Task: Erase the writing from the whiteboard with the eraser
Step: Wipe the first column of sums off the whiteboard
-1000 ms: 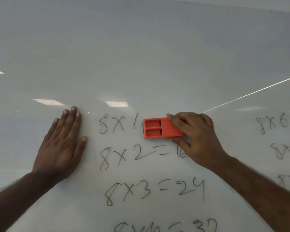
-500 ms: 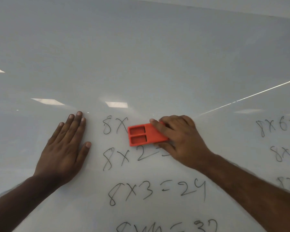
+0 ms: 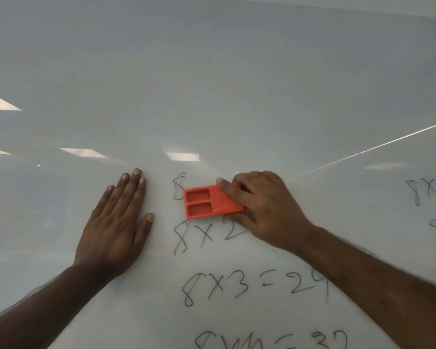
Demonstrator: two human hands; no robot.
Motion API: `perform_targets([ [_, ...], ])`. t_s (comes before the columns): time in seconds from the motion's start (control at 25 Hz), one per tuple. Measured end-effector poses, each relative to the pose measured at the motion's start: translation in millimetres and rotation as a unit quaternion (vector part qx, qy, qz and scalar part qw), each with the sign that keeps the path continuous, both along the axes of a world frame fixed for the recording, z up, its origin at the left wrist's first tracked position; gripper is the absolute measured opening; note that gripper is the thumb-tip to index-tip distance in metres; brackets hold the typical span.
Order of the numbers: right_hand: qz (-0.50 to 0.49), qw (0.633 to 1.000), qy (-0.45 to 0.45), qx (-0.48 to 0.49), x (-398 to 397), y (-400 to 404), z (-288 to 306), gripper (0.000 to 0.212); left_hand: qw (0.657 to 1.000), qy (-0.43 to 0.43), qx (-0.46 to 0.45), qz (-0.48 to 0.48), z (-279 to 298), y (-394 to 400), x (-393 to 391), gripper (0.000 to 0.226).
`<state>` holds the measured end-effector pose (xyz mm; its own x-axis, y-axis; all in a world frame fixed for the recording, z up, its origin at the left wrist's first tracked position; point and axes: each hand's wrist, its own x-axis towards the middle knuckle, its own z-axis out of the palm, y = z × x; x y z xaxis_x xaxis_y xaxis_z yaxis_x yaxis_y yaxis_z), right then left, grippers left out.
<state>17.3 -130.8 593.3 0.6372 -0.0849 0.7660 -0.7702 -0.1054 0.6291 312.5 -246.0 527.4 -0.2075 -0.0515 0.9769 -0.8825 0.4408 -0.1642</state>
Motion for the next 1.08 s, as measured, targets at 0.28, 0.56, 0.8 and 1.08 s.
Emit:
perform_targets([
  [0.28, 0.032, 0.986, -0.161, -0.034, 40, -14, 25, 0.065, 1.0, -0.004, -0.006, 0.001, 0, -2, 1, 0.069],
  [0.56, -0.01, 1.0, 0.004, -0.024, 1, 1, 18, 0.062, 1.0, -0.002, -0.006, 0.006, -3, 0, 2, 0.07],
  [0.8, 0.039, 0.987, -0.155, -0.03, 42, -13, 13, 0.064, 1.0, 0.001, 0.0, -0.002, -5, 3, 2, 0.069],
  [1.08, -0.01, 0.999, 0.01, -0.036, 21, -6, 12, 0.061, 1.0, 0.011, 0.001, 0.006, -9, 4, 2, 0.068],
])
